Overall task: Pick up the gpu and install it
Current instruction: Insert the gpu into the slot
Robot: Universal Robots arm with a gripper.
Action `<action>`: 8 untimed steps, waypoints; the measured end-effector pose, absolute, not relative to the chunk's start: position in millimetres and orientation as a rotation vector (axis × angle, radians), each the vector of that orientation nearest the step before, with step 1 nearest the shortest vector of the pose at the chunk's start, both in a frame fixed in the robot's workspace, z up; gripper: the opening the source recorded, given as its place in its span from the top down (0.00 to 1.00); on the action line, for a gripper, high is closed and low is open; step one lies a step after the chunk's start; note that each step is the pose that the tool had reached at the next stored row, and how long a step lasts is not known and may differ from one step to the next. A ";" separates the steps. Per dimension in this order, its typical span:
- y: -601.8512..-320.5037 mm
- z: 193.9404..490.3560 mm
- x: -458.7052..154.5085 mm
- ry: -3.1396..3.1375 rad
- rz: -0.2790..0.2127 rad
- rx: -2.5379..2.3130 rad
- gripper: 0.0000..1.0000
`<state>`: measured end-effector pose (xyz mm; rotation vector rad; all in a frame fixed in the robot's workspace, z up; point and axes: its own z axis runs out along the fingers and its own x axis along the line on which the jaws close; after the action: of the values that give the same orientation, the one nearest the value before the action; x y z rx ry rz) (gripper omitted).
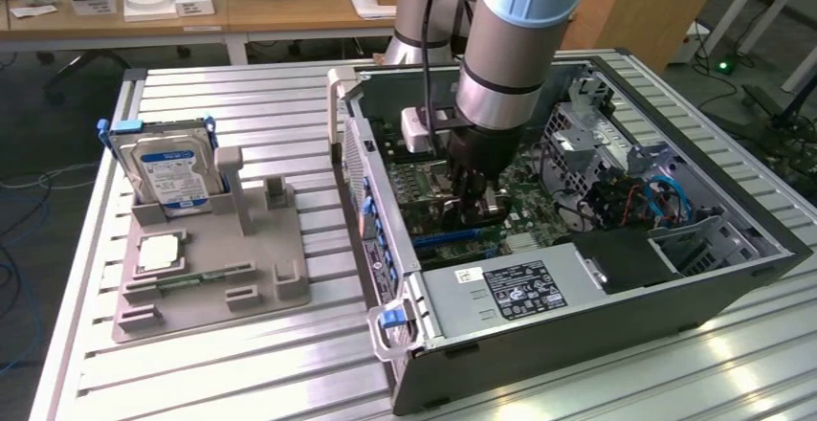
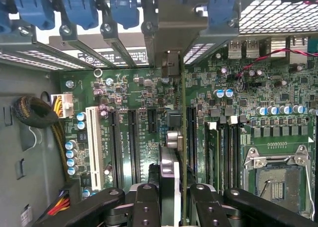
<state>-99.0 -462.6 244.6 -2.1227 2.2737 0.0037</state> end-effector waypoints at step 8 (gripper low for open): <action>-462.5 244.5 -99.0 2.271 0.004 -2.126 0.72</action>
<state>-99.0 -462.5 244.5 -2.1259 2.2706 0.0039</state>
